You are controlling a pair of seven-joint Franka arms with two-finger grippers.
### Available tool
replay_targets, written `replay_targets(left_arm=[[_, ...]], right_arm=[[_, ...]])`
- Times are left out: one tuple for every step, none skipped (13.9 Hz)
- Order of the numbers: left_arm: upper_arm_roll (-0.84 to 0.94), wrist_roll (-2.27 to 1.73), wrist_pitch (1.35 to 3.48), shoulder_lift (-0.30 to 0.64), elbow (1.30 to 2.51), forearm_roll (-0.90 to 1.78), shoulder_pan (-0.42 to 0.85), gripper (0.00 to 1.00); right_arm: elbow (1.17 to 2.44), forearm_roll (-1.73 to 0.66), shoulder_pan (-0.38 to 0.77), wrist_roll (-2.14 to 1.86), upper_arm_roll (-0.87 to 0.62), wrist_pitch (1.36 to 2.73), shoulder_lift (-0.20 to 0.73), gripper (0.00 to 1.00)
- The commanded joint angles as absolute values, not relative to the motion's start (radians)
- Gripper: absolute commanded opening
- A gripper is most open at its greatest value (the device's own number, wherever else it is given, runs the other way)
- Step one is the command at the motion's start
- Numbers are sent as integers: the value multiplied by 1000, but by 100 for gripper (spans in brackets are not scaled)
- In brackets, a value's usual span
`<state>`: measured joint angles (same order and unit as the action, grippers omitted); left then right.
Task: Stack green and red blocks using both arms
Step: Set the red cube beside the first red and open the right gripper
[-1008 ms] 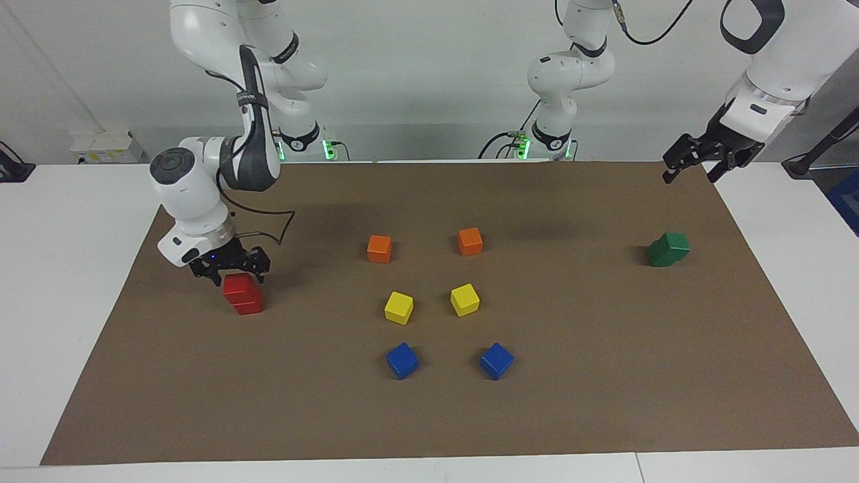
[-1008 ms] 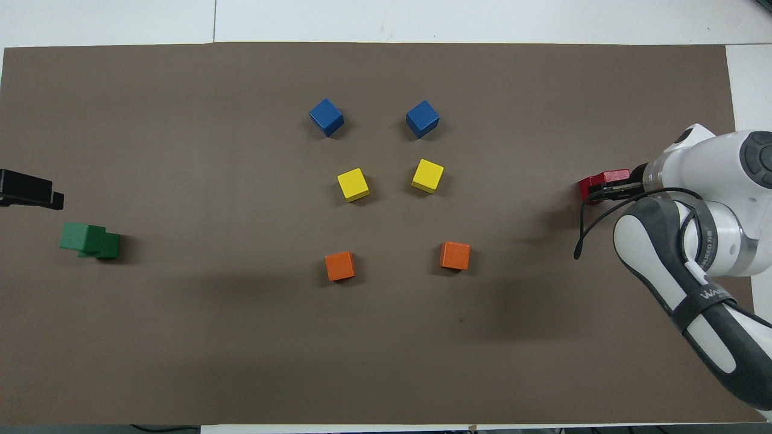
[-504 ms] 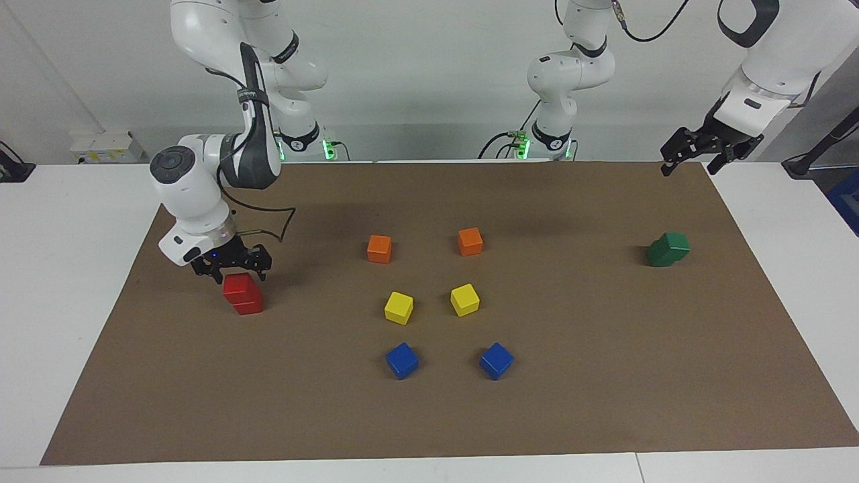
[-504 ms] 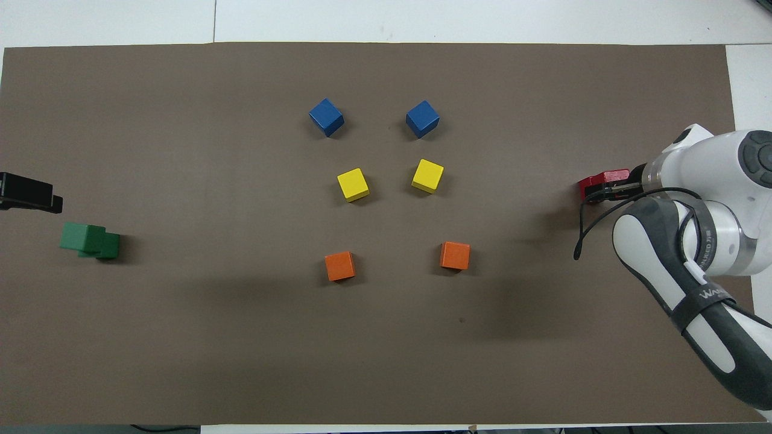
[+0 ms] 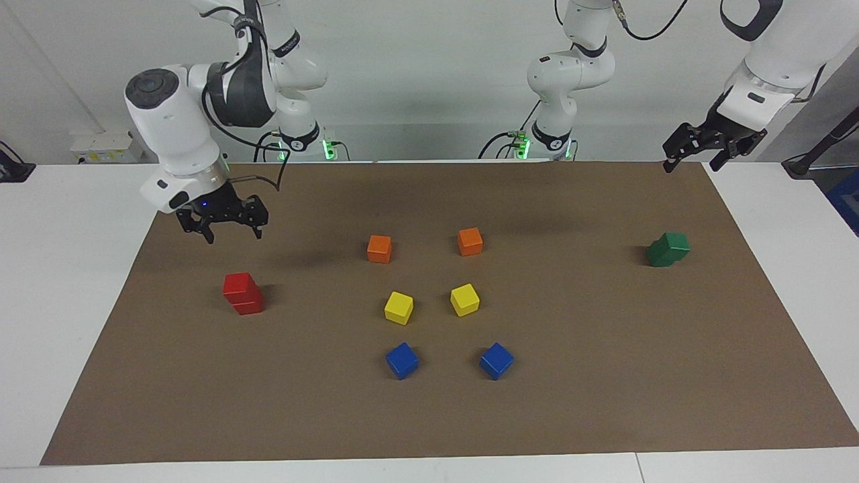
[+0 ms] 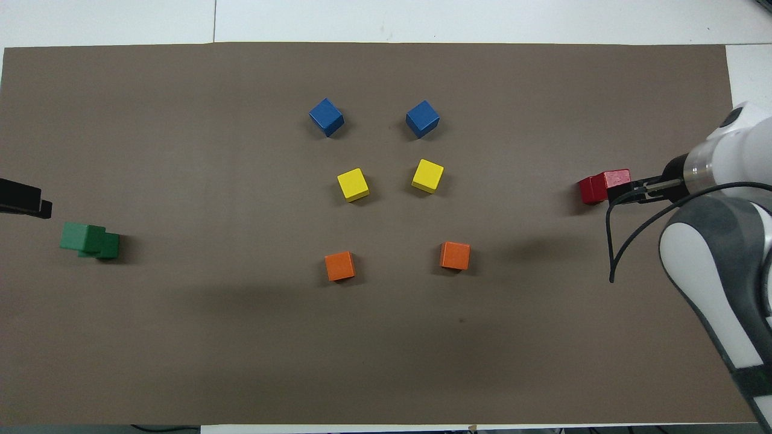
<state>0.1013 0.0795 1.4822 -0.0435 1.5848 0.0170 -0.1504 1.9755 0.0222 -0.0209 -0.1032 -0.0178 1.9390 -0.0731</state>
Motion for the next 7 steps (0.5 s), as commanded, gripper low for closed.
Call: replay_targets(left_arm=[[92, 72, 1477, -66, 1582, -3, -144, 100], [92, 74, 1477, -67, 1583, -5, -144, 100], [92, 74, 1477, -67, 1583, -5, -144, 100], [92, 72, 1477, -67, 1583, -5, -143, 100], [94, 74, 1477, -67, 1583, -3, -143, 100], [94, 74, 1480, -67, 1585, -3, -143, 100], [94, 74, 1485, -69, 1586, -3, -143, 100]], right_arm=[[1968, 9, -28, -114, -29, 1869, -109, 100], [1959, 9, -28, -110, -29, 1817, -133, 100], [1944, 9, -28, -113, -29, 1766, -158, 100], [1921, 9, -29, -121, -29, 1738, -172, 100], [1884, 9, -29, -120, -28, 1691, -172, 100], [1837, 21, -29, -118, -29, 1643, -161, 100], [1800, 23, -29, -120, -29, 1614, -147, 100]])
